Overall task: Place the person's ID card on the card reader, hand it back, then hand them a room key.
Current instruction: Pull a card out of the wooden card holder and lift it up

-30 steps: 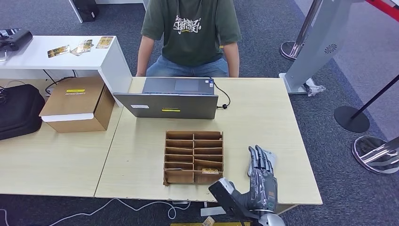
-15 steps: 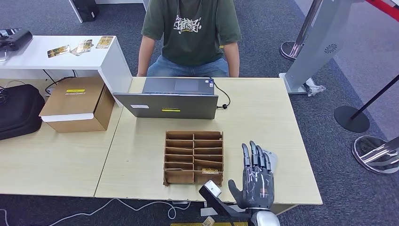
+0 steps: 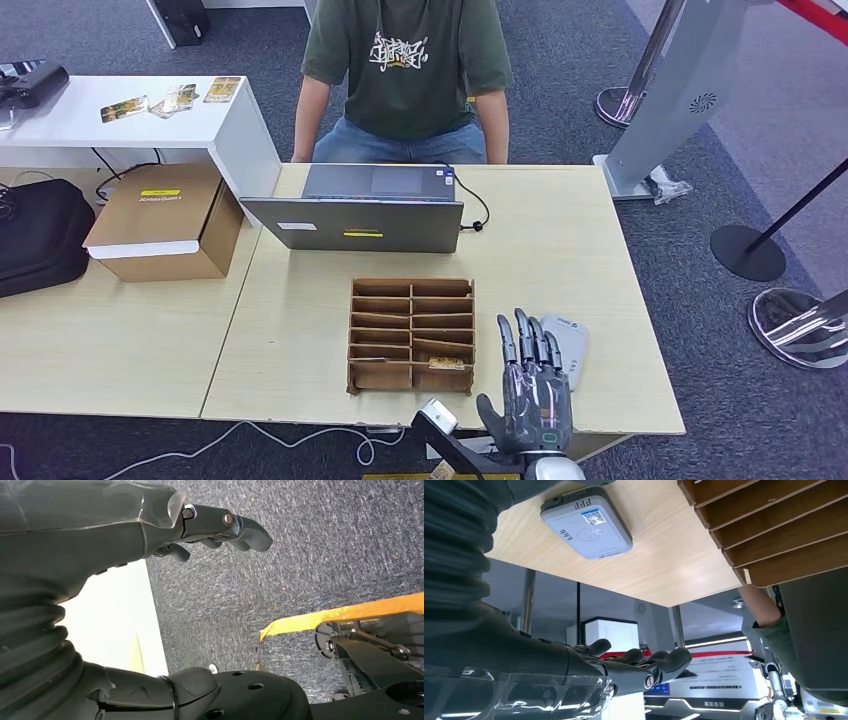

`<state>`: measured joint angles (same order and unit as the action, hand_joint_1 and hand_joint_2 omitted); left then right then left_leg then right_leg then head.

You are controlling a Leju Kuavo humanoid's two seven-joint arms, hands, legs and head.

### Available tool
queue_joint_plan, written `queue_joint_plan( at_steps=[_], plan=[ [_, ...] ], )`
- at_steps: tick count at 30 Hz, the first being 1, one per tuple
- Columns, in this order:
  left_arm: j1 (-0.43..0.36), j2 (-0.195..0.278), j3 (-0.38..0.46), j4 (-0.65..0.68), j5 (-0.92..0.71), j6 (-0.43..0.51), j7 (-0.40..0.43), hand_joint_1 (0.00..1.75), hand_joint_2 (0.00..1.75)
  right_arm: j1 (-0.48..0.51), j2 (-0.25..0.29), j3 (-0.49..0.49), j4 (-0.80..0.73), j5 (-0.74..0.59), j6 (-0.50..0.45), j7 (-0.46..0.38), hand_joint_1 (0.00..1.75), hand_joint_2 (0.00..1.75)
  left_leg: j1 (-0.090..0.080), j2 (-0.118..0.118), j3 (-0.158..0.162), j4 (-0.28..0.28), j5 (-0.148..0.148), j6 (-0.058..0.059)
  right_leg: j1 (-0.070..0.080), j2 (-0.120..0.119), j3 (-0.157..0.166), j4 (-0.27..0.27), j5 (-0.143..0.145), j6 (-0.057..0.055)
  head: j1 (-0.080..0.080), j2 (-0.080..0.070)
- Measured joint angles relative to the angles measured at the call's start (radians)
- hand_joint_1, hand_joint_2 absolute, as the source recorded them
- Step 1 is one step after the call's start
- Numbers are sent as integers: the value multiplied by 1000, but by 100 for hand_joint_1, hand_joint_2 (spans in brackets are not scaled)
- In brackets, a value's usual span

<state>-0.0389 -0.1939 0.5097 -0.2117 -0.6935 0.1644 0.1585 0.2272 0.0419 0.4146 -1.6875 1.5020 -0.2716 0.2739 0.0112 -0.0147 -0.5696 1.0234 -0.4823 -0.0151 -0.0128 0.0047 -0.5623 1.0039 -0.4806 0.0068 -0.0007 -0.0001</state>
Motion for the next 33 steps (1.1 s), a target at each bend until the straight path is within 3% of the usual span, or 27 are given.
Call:
queue_joint_plan(
  at_steps=[17, 33],
  plan=[
    [-4, -8, 19, 0, -22, -1, -3, 0, 175, -91, -13, 73, 108, -62, -63, -46, 0, 175, 0, 0, 0, 0, 0, 0, 0, 1, 0, 0, 0, 0, 0, 0],
    [-5, -8, 21, 0, -27, -4, -1, 0, 175, -107, -13, 79, 156, -76, -41, -47, 0, 175, 0, 0, 0, 0, 0, 0, 0, 1, 0, 0, 0, 0, 0, 0]
  ],
)
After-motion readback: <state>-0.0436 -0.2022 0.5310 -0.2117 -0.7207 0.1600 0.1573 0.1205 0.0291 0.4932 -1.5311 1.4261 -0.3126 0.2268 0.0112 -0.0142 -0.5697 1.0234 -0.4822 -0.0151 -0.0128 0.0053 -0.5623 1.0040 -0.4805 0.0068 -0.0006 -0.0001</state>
